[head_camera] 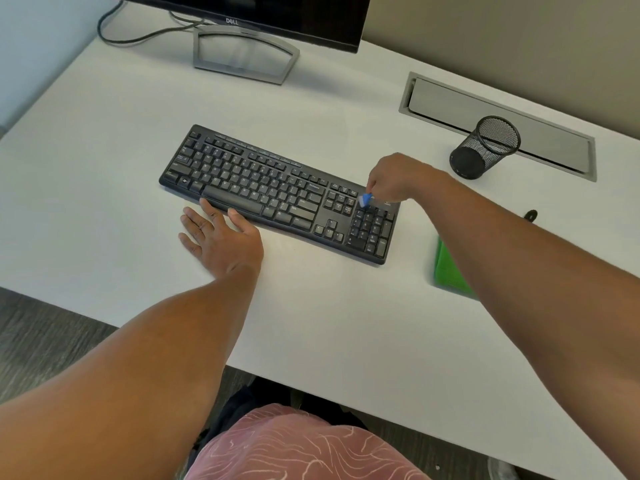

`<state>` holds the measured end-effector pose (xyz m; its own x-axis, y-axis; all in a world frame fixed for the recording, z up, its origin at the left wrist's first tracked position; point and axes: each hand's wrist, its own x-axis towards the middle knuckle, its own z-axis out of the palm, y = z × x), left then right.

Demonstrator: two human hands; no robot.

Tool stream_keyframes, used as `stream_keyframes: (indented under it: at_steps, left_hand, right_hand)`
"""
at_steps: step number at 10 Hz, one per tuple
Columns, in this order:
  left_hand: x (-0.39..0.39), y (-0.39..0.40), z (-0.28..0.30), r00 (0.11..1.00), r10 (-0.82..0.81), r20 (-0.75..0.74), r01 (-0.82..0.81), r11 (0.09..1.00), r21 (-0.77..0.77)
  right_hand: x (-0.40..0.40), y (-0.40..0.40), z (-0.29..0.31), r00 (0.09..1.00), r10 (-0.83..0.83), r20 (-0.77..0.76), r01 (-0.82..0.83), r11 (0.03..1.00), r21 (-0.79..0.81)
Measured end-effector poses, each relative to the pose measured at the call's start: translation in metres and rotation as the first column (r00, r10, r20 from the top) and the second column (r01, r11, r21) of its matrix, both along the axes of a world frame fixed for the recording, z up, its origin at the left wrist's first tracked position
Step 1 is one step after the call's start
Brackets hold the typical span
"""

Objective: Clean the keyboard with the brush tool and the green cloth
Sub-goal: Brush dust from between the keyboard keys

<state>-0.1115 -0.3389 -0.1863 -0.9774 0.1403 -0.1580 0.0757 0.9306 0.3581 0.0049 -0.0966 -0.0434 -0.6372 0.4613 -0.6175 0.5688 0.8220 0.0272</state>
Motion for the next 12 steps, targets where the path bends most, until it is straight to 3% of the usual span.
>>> stream_keyframes:
  at_steps: [2, 4, 6, 8, 9, 11, 12]
  left_hand:
    - [0.0, 0.0, 0.0, 1.0, 0.001, -0.002, -0.001, 1.0, -0.003]
    - [0.001, 0.001, 0.001, 1.0, 0.007, -0.007, -0.007, 1.0, 0.008]
    - [0.001, 0.001, 0.002, 1.0, 0.014, -0.003, -0.014, 1.0, 0.008]
    - [0.001, 0.001, 0.002, 1.0, 0.017, 0.0, -0.017, 1.0, 0.007]
    - [0.001, 0.002, 0.001, 1.0, 0.016, -0.001, -0.016, 1.0, 0.005]
    - [0.001, 0.002, 0.002, 1.0, 0.012, -0.003, -0.012, 1.0, 0.002]
    - [0.001, 0.002, 0.001, 1.0, 0.011, -0.007, -0.011, 1.0, -0.001]
  right_hand:
    - [0.011, 0.007, -0.015, 0.997, 0.067, -0.041, -0.061, 0.988, 0.143]
    - [0.016, 0.009, -0.005, 0.985, 0.025, 0.172, -0.062, 0.974, 0.216]
    - [0.004, 0.017, -0.014, 0.999, 0.035, 0.021, -0.038, 0.993, 0.109]
    - [0.019, 0.012, -0.01, 0.983, 0.033, 0.182, -0.075, 0.97, 0.23]
    - [0.016, 0.018, -0.003, 0.983, -0.005, 0.186, -0.035, 0.976, 0.213]
    - [0.003, 0.016, -0.011, 0.998, 0.025, 0.049, -0.029, 0.996, 0.085]
    - [0.016, 0.011, -0.01, 0.989, 0.034, 0.144, -0.058, 0.984, 0.17]
